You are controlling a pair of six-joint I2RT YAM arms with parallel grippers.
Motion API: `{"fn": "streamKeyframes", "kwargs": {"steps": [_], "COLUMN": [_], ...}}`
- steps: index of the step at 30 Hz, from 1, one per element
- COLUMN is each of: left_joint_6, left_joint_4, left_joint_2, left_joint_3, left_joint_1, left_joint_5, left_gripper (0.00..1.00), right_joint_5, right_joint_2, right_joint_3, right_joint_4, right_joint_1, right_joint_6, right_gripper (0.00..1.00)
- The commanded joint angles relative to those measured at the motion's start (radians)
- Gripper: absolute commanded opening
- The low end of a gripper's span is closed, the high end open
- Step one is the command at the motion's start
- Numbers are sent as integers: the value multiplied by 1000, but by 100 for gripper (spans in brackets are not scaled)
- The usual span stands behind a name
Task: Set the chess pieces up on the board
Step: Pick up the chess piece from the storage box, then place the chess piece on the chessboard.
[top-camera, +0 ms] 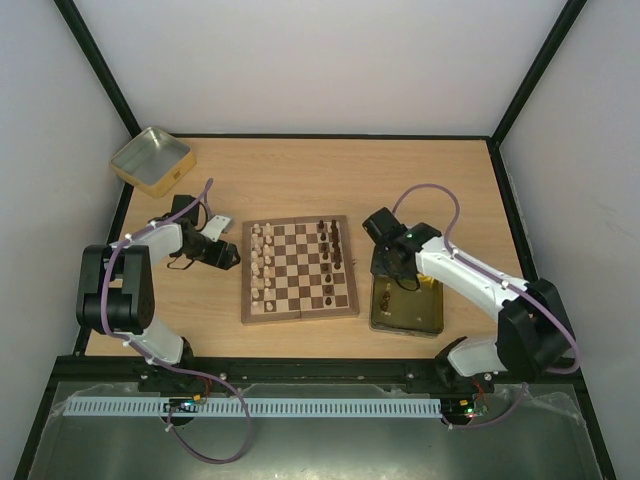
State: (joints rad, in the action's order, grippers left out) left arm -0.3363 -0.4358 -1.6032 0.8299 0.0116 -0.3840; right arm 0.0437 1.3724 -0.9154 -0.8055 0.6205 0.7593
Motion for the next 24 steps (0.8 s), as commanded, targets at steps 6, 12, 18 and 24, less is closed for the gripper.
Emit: {"fn": "streamKeyframes", "kwargs": {"steps": [6, 12, 18, 24], "left_joint_6": [-1, -2, -1, -1], "left_joint_4": [-11, -11, -11, -11], "left_joint_2": [-9, -9, -13, -20], "left_joint_3": [1, 0, 1, 3], "left_joint_1": [4, 4, 4, 4], "left_joint_5": [0, 0, -1, -2], "left_gripper": [80, 80, 80, 80], "right_joint_5": [-13, -57, -68, -102], "right_joint_2": [43, 125, 176, 191], "right_joint_3": [-135, -154, -185, -174], "right_joint_4": [-33, 15, 35, 33], "right_joint_1": [113, 182, 202, 232], "right_joint_6": [29, 36, 34, 24], "right_gripper": [2, 2, 2, 2]}}
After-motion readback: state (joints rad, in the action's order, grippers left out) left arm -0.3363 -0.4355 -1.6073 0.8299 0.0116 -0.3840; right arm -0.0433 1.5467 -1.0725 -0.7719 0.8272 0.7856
